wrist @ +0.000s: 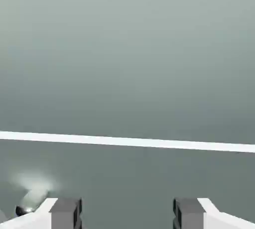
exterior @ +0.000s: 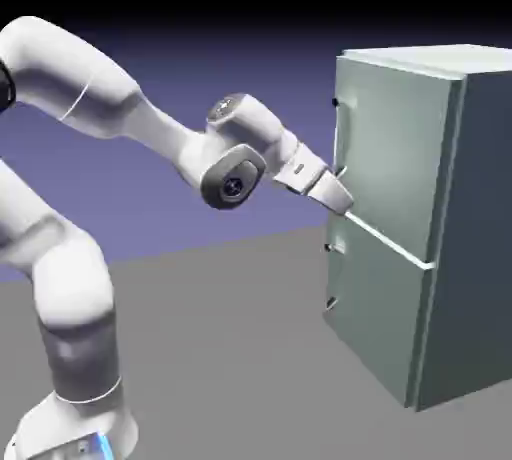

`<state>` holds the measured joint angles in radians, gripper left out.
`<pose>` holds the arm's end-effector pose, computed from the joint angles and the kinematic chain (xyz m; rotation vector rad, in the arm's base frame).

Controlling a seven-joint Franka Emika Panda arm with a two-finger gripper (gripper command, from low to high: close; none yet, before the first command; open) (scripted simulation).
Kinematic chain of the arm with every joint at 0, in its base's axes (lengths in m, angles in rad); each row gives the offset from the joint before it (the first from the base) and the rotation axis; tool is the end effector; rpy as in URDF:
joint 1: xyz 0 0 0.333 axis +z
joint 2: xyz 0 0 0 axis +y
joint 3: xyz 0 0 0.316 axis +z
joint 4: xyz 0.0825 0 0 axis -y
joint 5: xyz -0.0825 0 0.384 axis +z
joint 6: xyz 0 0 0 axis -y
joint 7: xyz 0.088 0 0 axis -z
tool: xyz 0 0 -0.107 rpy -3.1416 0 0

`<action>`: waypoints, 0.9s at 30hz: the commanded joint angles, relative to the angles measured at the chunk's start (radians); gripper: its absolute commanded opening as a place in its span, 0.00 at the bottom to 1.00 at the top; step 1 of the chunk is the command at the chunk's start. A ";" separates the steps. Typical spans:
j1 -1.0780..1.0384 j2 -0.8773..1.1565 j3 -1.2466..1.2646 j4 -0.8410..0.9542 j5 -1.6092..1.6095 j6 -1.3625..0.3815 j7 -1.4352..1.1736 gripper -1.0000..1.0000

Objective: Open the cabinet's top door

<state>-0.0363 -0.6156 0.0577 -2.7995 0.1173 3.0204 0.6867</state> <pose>0.3846 0.0003 0.4783 -2.4289 0.9860 -1.0796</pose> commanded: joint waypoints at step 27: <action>-0.484 -0.456 0.577 0.105 1.174 -0.166 -0.543 0.50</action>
<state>-0.5203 -1.0717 0.6347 -2.6942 1.2918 2.8545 0.1436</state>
